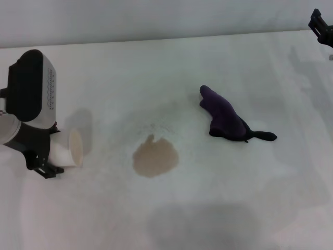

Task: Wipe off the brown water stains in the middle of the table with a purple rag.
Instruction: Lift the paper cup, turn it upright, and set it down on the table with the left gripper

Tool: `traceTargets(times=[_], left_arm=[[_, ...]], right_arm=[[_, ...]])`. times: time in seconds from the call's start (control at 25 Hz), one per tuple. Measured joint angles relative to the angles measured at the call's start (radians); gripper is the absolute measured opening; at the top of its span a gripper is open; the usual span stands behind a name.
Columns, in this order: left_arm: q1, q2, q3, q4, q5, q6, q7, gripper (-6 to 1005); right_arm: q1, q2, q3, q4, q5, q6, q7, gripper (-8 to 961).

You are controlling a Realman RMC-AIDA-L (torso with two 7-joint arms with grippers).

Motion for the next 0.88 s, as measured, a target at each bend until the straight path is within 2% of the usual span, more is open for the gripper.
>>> traceTargets(times=[0.28,0.4,0.56,0.76,0.88], left_arm=[[0.003,-0.001,0.002,0.001,-0.014,-0.018,-0.01,807],[0.003,-0.002,0.002,0.003,-0.027,-0.033,-0.024,808],[0.011,-0.003,0.002,0.015,-0.064,-0.121,-0.11,809],[0.077,-0.005,0.003,0.017,-0.272,-0.284,-0.135,807],[0.154,-0.005,0.003,-0.004,-0.519,-0.424,-0.064,808]], right_arm=[[-0.004,-0.001,0.0,-0.004,0.0,0.0,0.0,858],[-0.006,-0.002,0.0,-0.004,0.0,0.0,0.0,858],[-0.007,-0.003,0.0,-0.005,0.0,0.0,0.0,858],[-0.007,-0.005,0.0,-0.007,-0.003,0.0,0.0,858],[-0.007,-0.005,0.0,-0.008,-0.005,0.0,0.0,858]])
